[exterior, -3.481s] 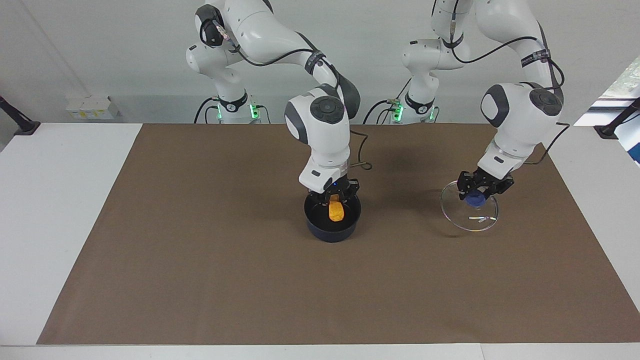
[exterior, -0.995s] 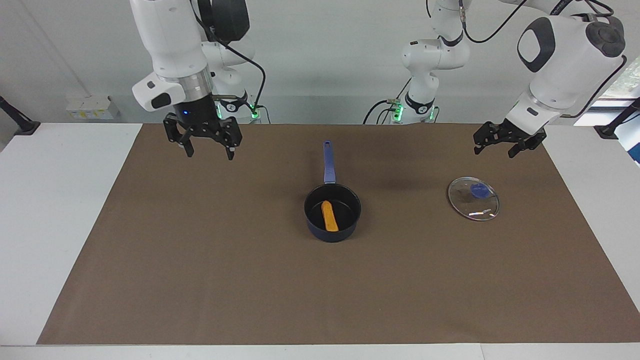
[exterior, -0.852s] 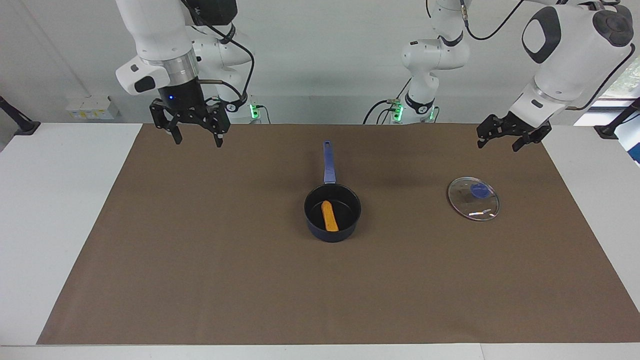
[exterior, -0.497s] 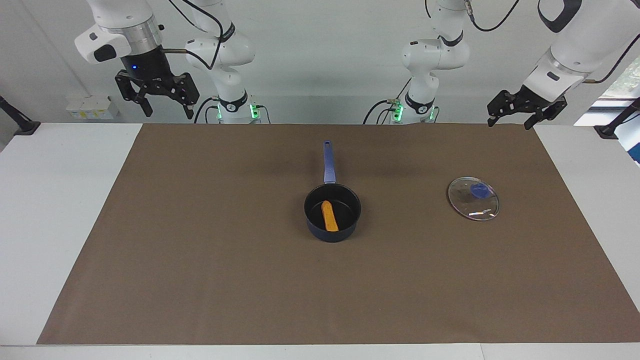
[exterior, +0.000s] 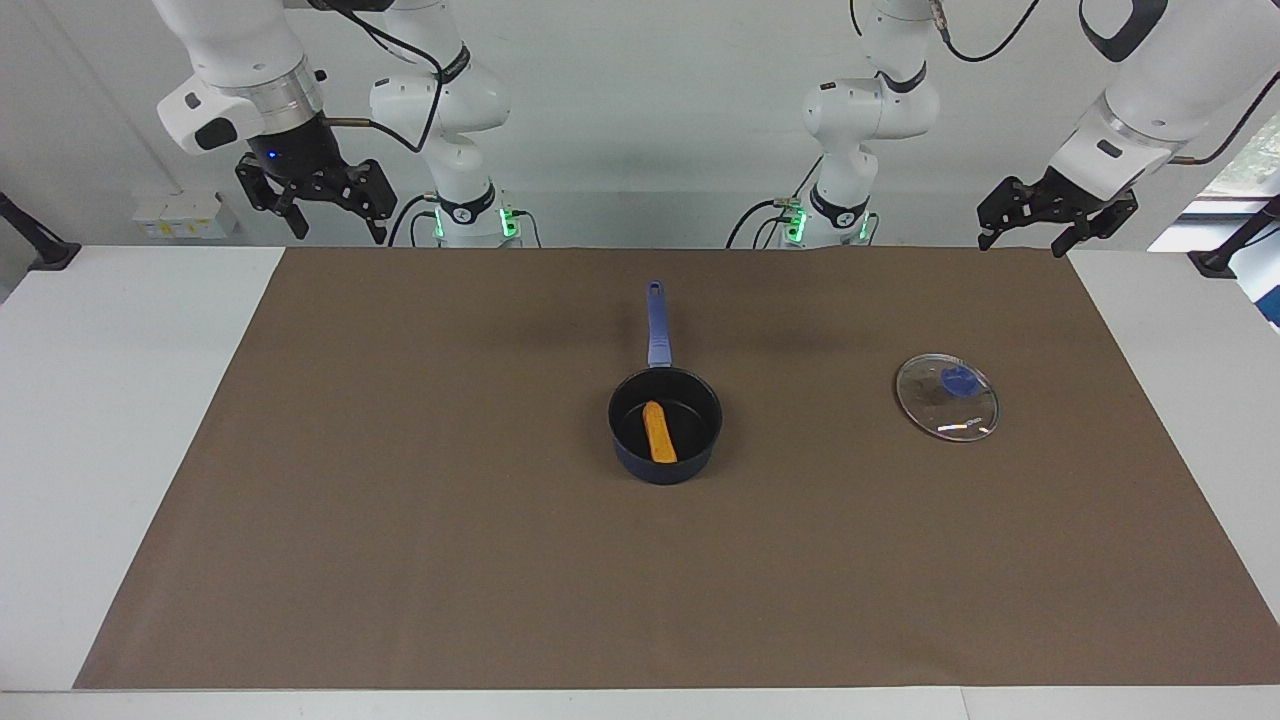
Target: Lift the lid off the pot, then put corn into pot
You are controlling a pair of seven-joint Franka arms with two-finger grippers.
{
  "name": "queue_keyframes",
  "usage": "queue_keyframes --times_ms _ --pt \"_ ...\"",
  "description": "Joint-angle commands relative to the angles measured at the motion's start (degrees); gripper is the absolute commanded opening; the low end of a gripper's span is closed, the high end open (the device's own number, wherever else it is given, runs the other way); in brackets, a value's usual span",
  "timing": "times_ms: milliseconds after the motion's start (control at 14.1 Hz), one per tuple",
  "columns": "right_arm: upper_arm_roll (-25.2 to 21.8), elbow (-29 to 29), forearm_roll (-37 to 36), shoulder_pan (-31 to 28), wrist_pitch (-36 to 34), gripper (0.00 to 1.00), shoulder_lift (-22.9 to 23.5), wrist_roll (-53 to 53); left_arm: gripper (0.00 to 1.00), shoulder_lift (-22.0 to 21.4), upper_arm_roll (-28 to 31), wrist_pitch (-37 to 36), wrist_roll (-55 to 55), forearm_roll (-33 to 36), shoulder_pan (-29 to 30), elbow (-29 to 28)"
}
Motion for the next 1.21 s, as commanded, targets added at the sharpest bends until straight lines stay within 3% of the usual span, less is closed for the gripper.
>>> queue_keyframes --times_ms 0,426,639,1137 --pt "0.3 -5.0 0.7 -1.2 1.0 1.0 -3.8 -1.2 1.0 -1.5 0.0 0.3 1.1 1.0 0.1 -1.9" --pt "0.2 -4.8 -0.2 -1.5 2.2 1.0 -3.5 -5.7 1.0 -1.5 0.1 0.1 1.0 0.9 0.1 -1.9" --pt "-1.2 -2.5 -0.4 -3.6 0.9 1.0 -3.0 -13.1 1.0 -1.5 0.1 0.1 1.1 0.9 0.1 -1.9" --pt "-1.1 -3.5 -1.1 -2.6 2.4 1.0 -3.7 -11.3 1.0 -1.9 0.1 -0.3 1.1 0.9 0.1 -2.2"
